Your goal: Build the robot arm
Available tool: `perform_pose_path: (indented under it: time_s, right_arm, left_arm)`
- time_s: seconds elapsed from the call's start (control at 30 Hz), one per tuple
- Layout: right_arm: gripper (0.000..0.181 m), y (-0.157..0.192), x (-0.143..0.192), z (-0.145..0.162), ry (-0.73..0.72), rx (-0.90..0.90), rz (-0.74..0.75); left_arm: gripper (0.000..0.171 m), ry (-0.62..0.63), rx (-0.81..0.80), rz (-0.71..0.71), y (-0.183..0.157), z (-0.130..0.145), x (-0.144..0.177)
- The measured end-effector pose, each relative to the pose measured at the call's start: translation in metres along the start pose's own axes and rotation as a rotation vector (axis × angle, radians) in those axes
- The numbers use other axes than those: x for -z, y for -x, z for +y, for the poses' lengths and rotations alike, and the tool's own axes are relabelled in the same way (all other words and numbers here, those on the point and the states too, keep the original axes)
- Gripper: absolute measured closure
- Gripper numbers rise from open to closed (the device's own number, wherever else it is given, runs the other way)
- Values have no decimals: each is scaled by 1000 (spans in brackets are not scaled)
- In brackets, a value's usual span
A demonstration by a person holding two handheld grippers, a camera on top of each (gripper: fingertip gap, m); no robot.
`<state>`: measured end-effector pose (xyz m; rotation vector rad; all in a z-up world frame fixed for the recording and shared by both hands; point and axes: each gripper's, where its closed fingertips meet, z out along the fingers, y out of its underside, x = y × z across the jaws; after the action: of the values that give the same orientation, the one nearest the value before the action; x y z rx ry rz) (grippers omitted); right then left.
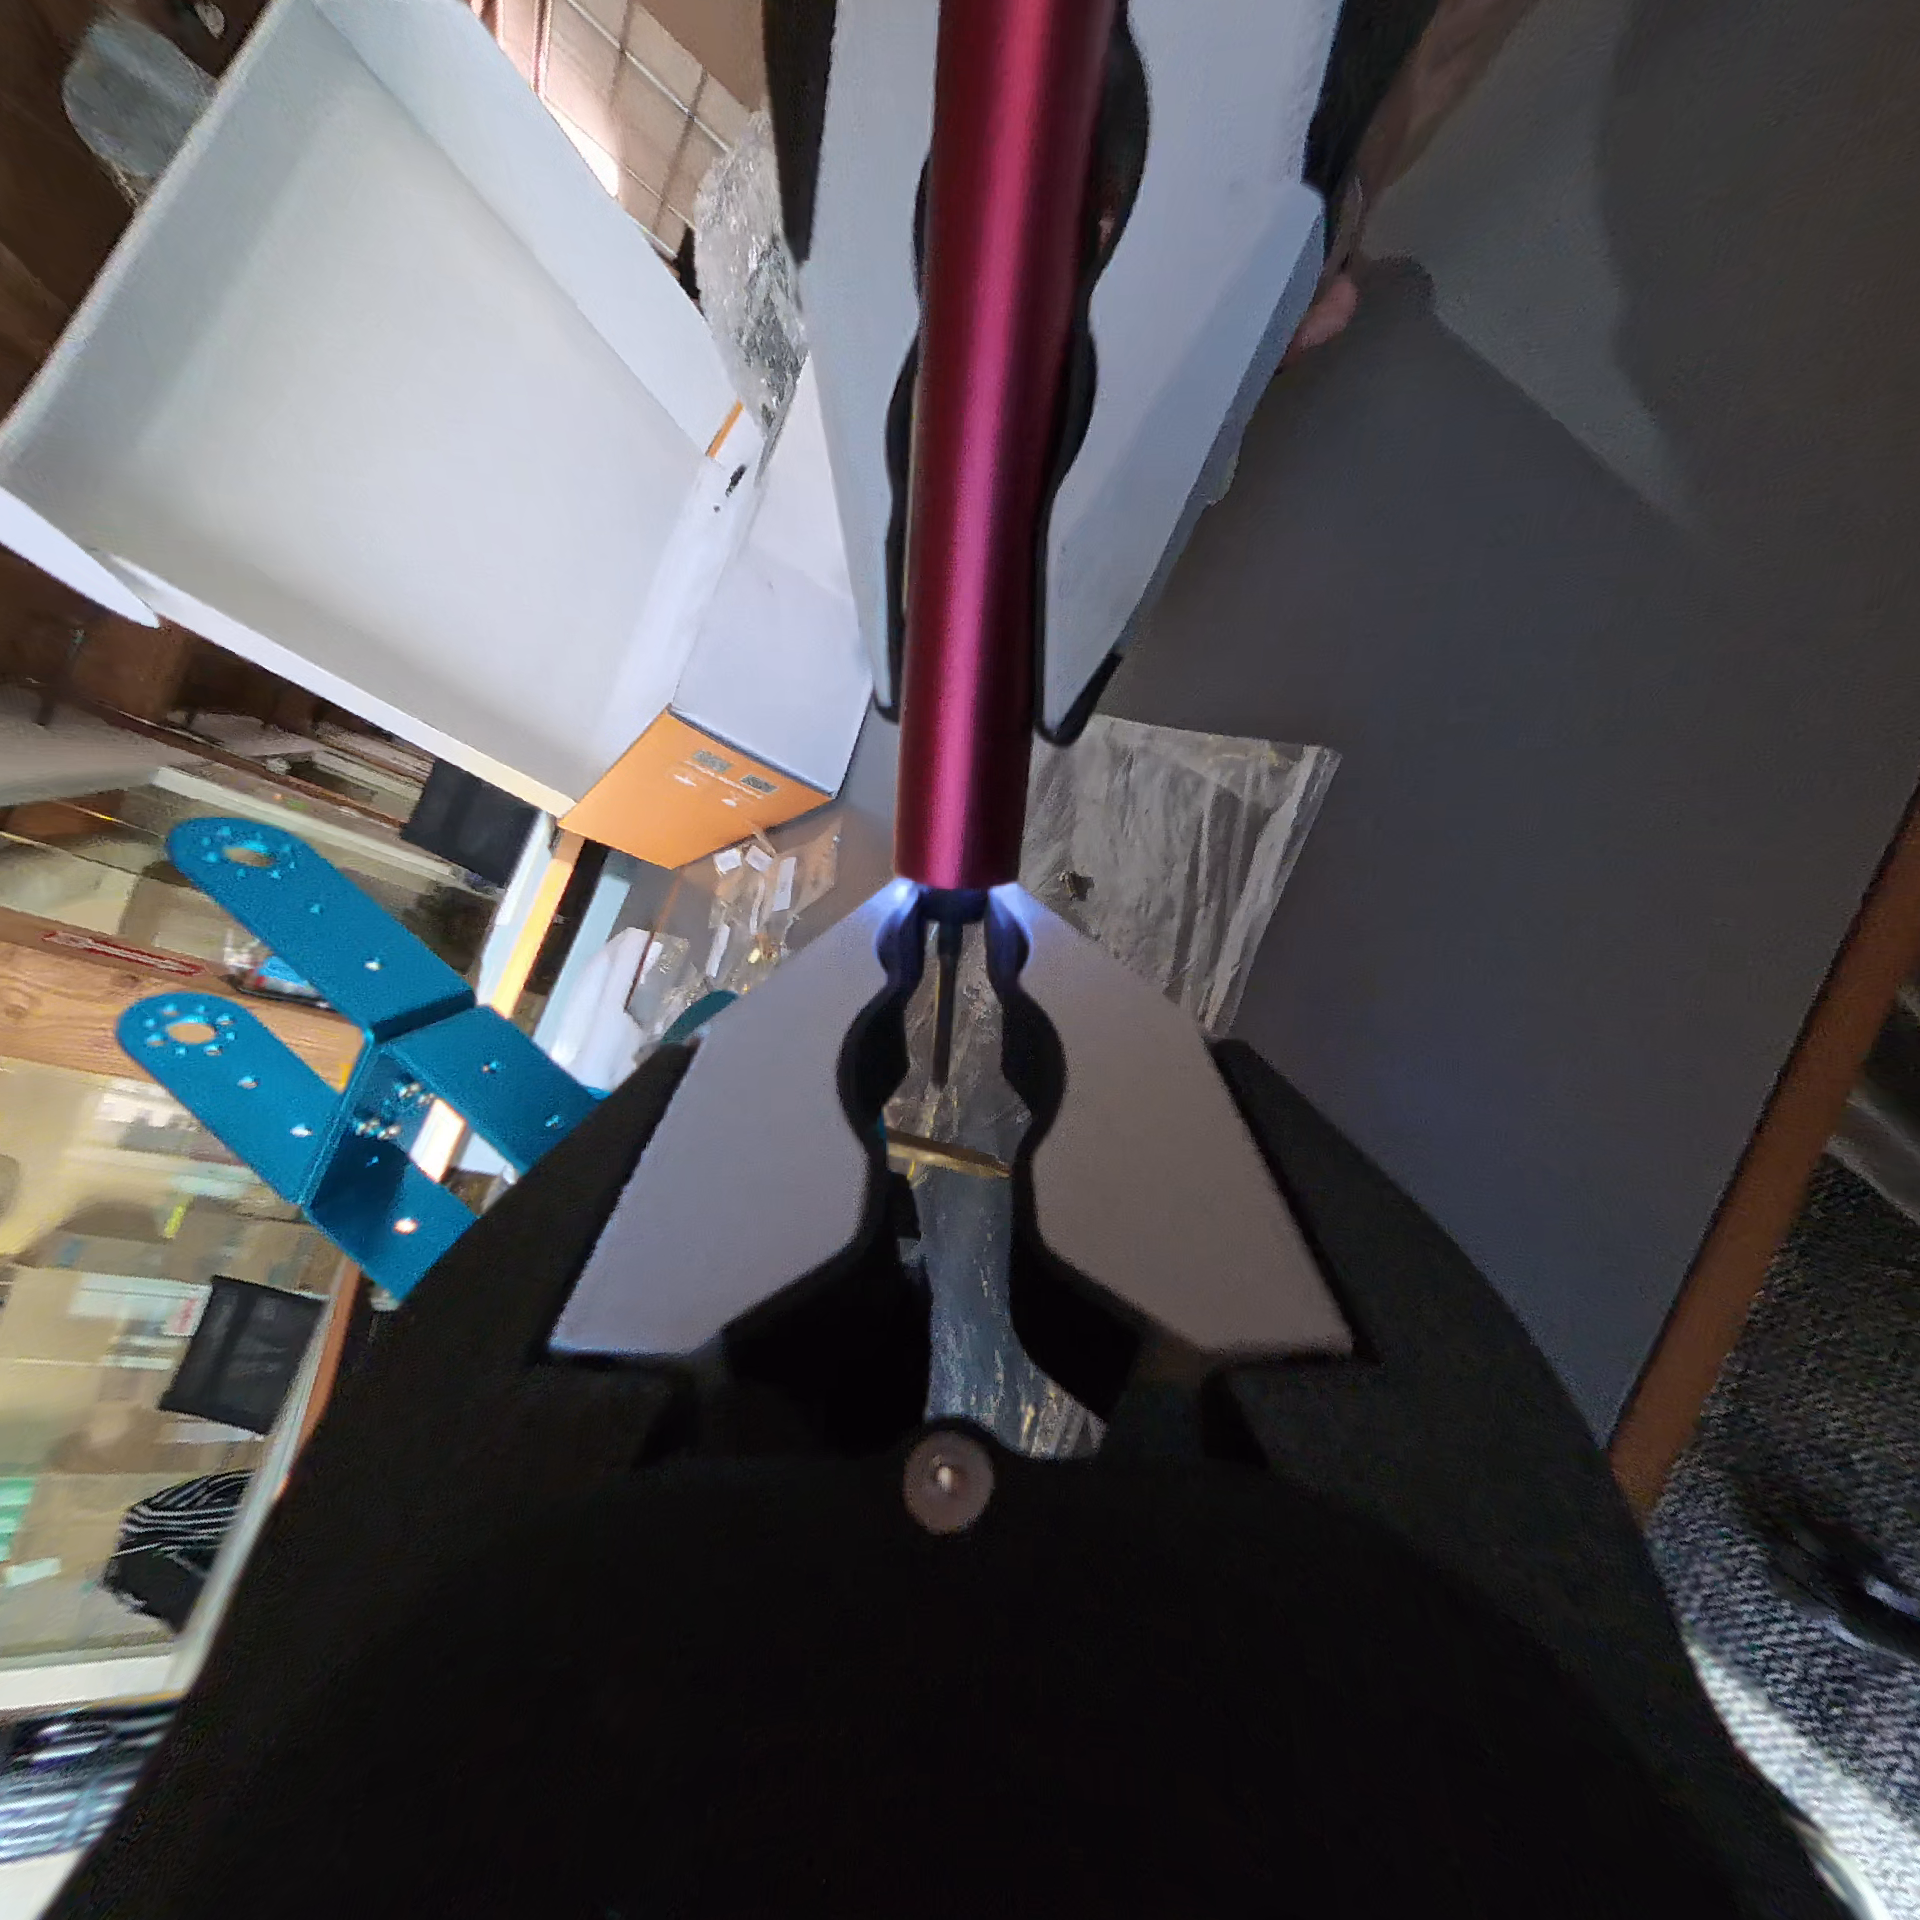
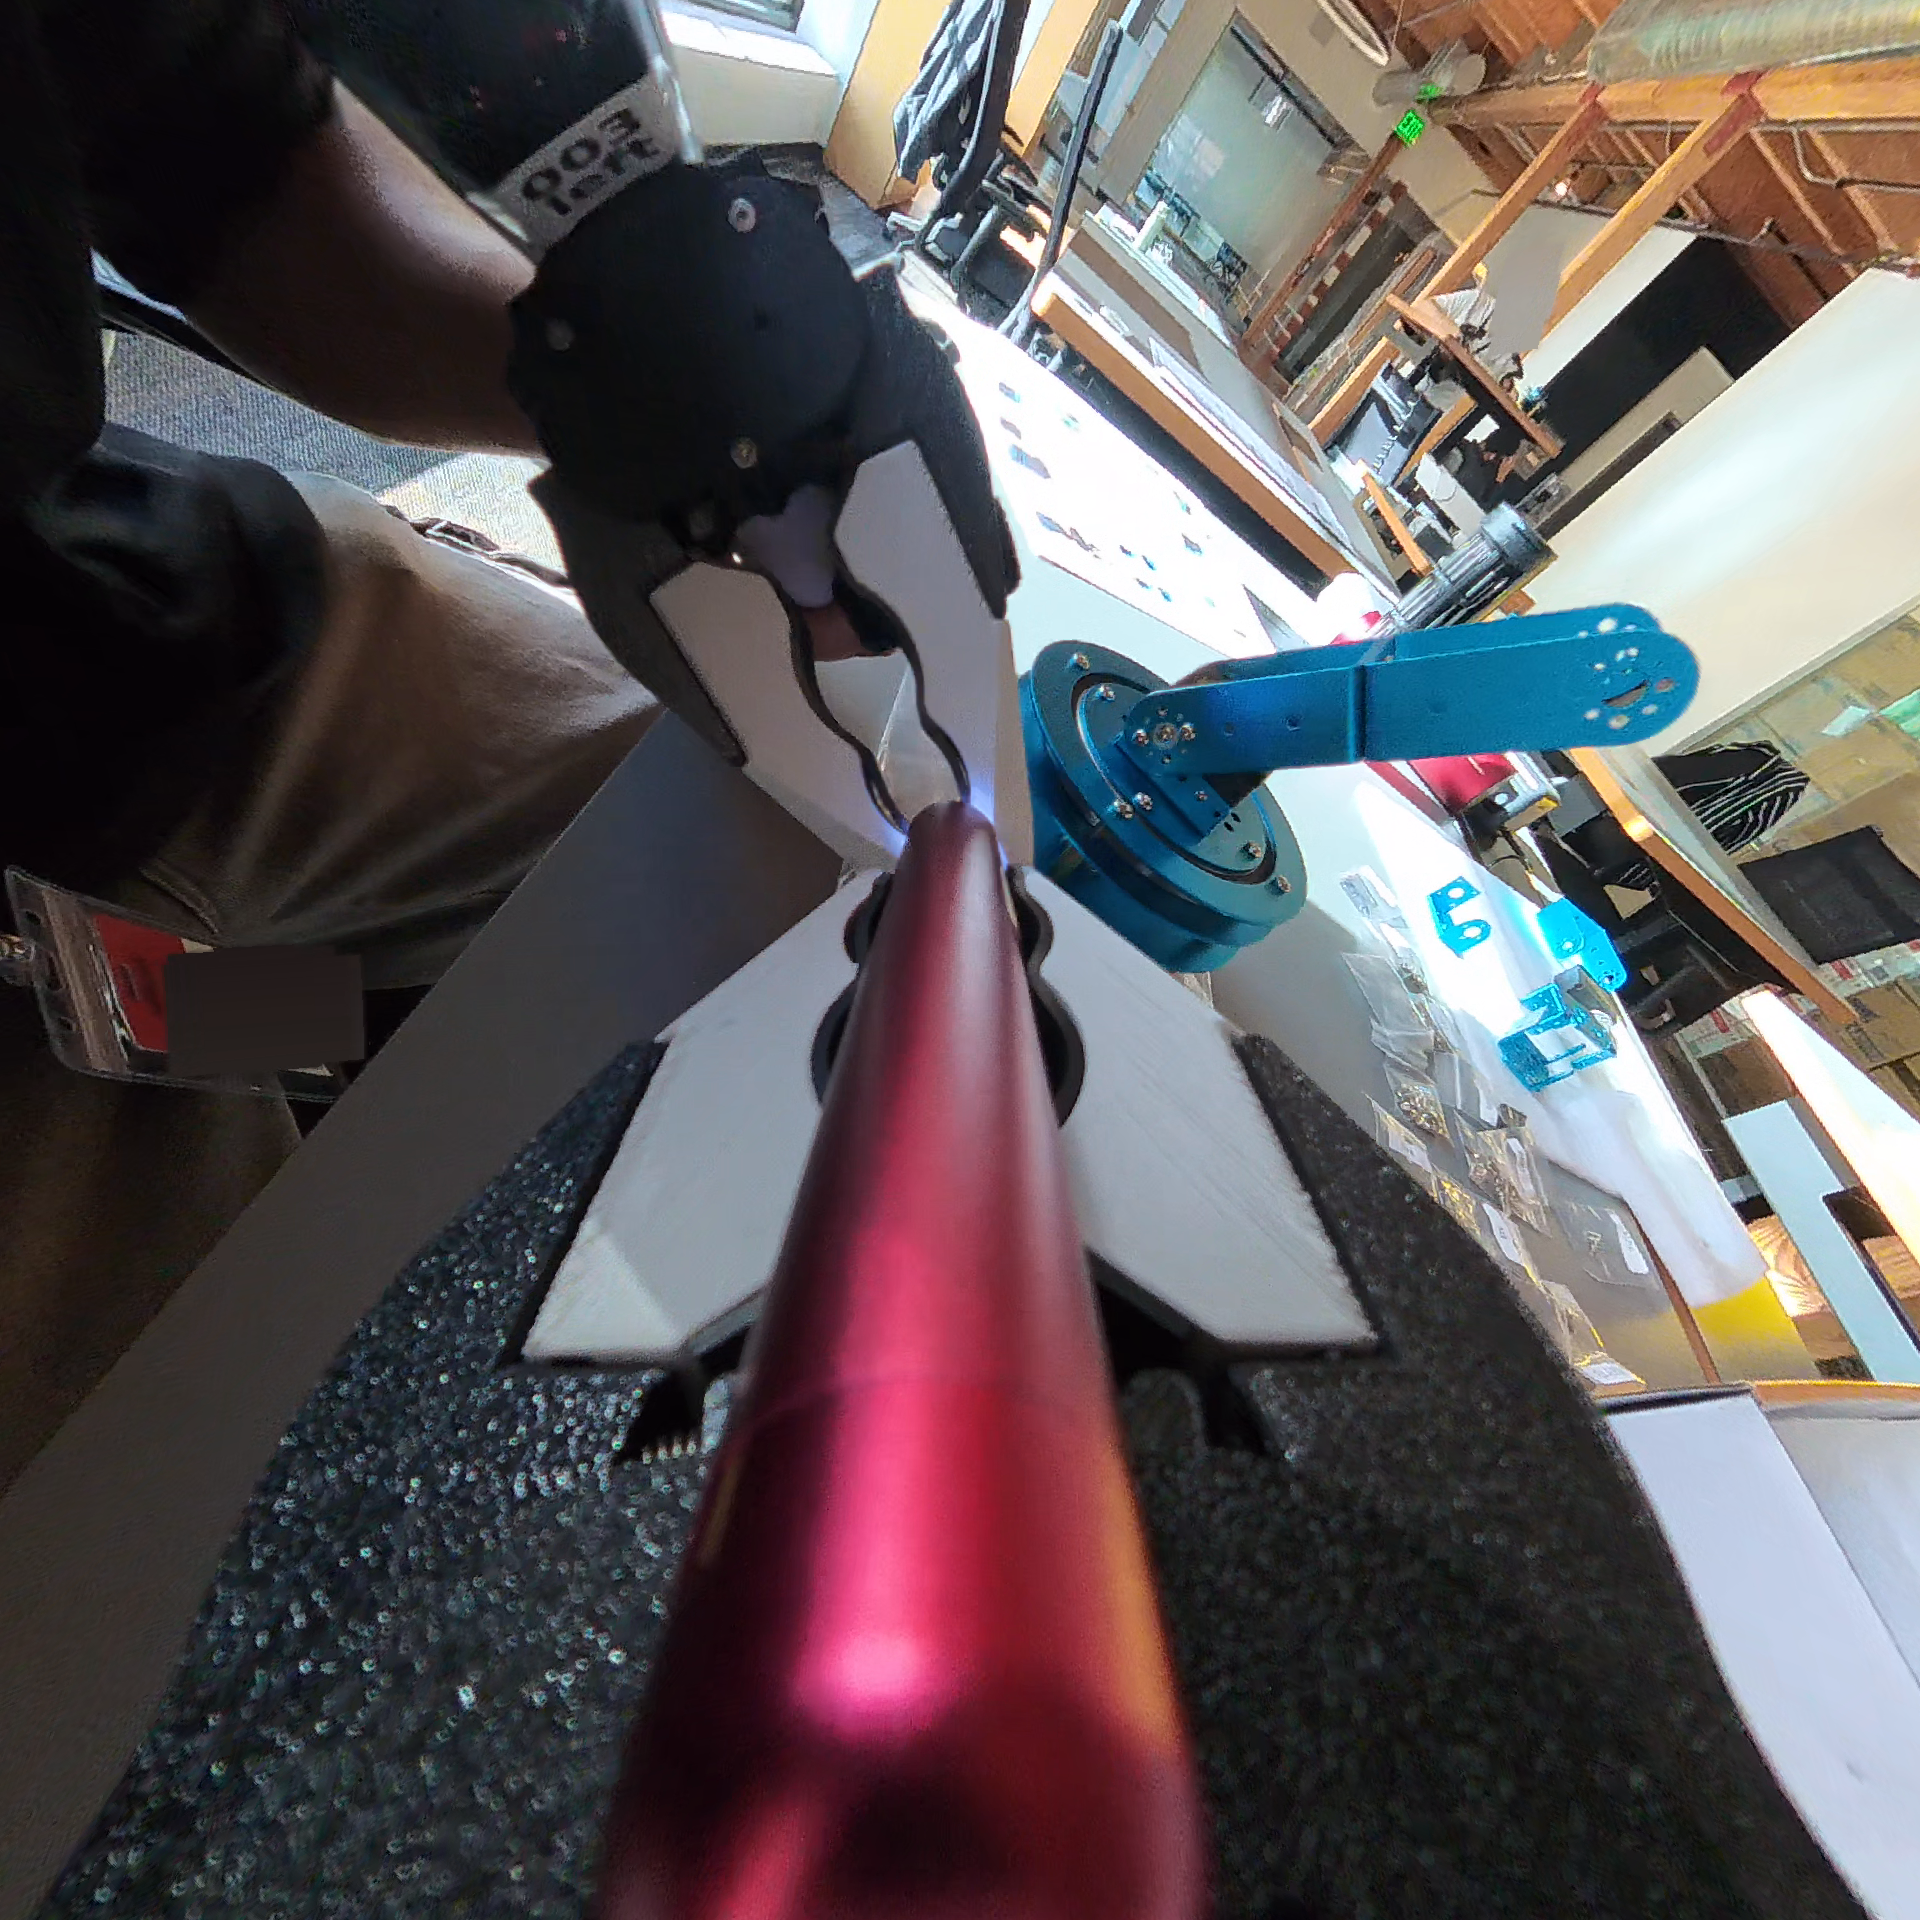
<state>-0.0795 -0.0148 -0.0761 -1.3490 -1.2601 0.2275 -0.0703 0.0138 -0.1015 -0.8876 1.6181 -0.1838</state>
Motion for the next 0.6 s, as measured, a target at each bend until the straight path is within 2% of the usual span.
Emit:
perform_pose_path:
  time_s: [0.6]
  right_arm:
    - [162, 2, -5, 6, 5, -24, -8]
  left_arm:
    - [163, 42, -34, 26, -7, 7, -5]
